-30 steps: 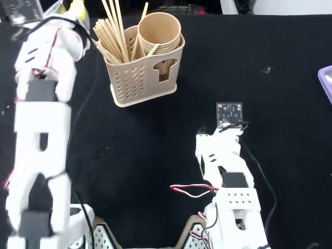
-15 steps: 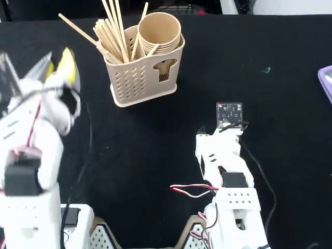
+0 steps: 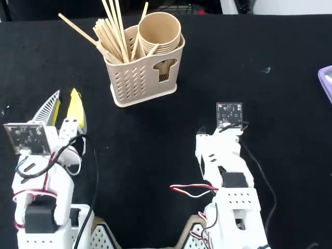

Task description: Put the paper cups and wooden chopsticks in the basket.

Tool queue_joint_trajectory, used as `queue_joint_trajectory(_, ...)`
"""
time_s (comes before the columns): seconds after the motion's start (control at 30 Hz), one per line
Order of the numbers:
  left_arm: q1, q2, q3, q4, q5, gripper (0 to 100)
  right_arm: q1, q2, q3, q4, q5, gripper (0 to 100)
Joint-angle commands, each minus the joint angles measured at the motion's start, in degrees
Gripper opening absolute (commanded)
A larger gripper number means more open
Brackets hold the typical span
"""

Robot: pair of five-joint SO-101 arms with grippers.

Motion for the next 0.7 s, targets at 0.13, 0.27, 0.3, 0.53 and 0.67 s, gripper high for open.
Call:
queue_joint_trajectory(0.13, -5.7, 23.7, -19.3, 0.8, 6.8, 14, -0.8, -1.3, -2.1, -1.4, 0.6, 14.9)
queue_joint_trajectory(0.27, -6.8, 43.4, -34.8, 0.9, 12.3, 19, -0.8, -1.3, -2.1, -1.4, 0.6, 14.9)
queue_joint_trajectory(0.3, -6.8, 47.6, -38.3, 0.9, 13.1, 19, -0.8, -1.3, -2.1, -1.4, 0.6, 14.9)
queue_joint_trajectory(0.53, -5.4, 68.6, -57.3, 0.9, 18.0, 19, -0.9, -1.3, -2.2, -1.4, 0.6, 14.9)
queue_joint_trajectory(0.67, -2.4, 73.3, -63.0, 0.9, 18.3, 19, -0.9, -1.3, -2.3, -1.4, 0.6, 14.9)
